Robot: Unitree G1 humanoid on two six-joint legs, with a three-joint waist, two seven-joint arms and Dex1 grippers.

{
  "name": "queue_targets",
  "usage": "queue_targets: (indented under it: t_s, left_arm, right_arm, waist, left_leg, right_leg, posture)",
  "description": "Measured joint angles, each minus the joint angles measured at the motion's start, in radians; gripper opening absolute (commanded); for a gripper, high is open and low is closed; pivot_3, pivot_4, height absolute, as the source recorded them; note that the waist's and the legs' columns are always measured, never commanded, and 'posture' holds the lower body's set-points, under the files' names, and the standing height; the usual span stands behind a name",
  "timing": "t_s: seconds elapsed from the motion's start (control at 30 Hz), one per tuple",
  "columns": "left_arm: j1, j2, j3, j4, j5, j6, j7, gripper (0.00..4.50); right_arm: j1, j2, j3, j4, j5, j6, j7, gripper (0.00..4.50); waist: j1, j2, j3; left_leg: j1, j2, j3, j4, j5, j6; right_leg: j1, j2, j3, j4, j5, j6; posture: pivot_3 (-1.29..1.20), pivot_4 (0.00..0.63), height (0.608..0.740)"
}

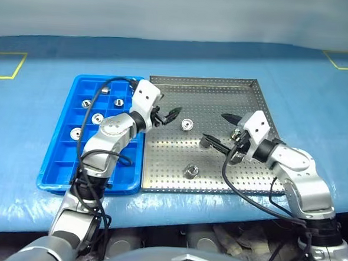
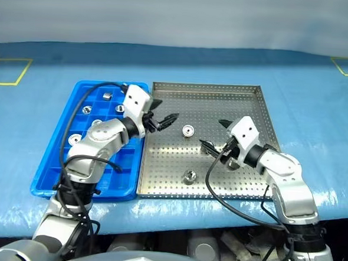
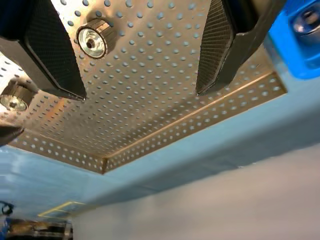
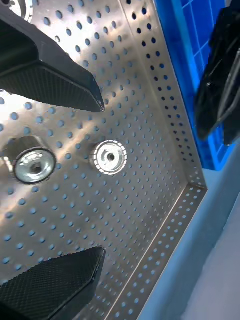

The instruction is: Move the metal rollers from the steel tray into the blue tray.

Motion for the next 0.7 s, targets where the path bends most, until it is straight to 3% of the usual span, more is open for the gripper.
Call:
queue_targets:
  t_s: [0.33,0.7]
  left_arm:
    - [-0.089,0.005,-0.098,0.242,0.082,-0.115,-0.055,3.82]
    - [-0.106,-0.022,-0.123,0.396,0.161,-0.153,-0.029,3.82]
  right_arm:
    - [0.067,0.000,-0.024,-0.091,0.011,0.025,-0.049,4.50]
    - [0.085,0.000,-0.026,-0.108,0.019,0.043,-0.068,4.50]
  waist:
    - [-0.081,0.000,0.000]
    - [-0.129,0.000,0.000]
  left_leg:
    - [0.000,0.000,0.002,0.001,-0.002,0.005]
    - [0.000,0.000,0.002,0.001,-0.003,0.006]
  right_leg:
    - [0.000,0.001,0.002,0.000,0.001,0.002]
    - [0.000,0.001,0.003,0.000,0.001,0.002]
  posture:
    - [-0.36,0.150,0.740]
    - [-0.37,0.150,0.740]
